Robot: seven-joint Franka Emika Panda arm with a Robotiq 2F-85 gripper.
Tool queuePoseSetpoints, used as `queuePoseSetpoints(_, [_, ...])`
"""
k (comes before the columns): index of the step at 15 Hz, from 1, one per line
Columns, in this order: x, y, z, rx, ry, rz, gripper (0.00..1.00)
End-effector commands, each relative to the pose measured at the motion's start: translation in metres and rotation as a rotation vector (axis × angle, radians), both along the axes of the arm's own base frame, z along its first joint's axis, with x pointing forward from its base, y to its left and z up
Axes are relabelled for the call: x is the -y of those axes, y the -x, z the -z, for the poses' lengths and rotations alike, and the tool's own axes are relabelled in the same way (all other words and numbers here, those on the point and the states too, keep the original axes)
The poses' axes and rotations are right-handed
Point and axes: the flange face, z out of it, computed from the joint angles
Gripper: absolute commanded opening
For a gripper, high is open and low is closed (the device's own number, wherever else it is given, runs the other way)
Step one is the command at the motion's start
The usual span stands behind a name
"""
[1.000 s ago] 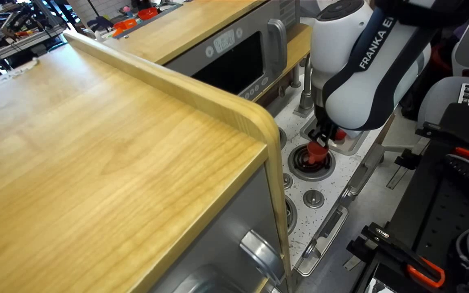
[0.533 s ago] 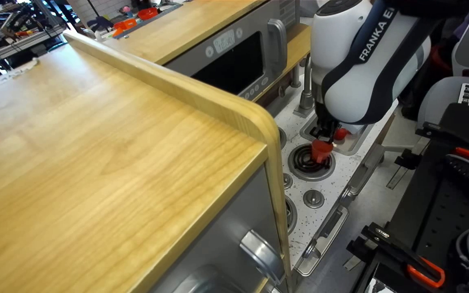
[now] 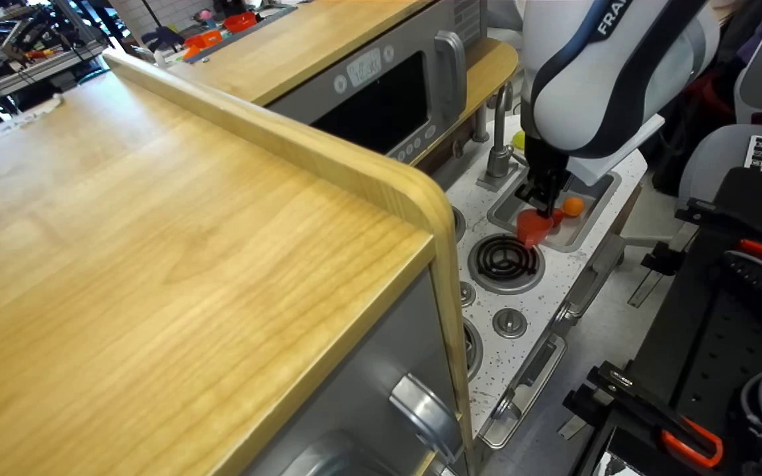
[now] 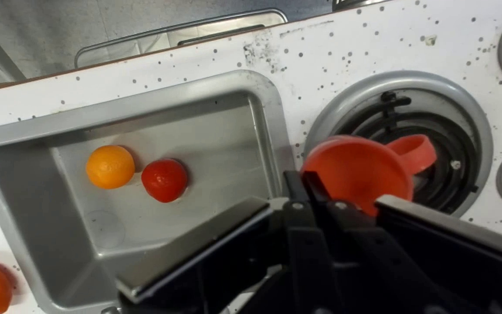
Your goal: Pick up the orange cup from stove and put it on the countertop
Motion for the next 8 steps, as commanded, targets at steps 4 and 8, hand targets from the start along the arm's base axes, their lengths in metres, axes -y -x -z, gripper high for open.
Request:
queuePoseSetpoints(4, [0.061,0.003,-0.032,0.065,-0.005,0.142,0.01])
queuePoseSetpoints(8, [0.118,0.010,-0.035,0.122,0.033,0.278,0.01])
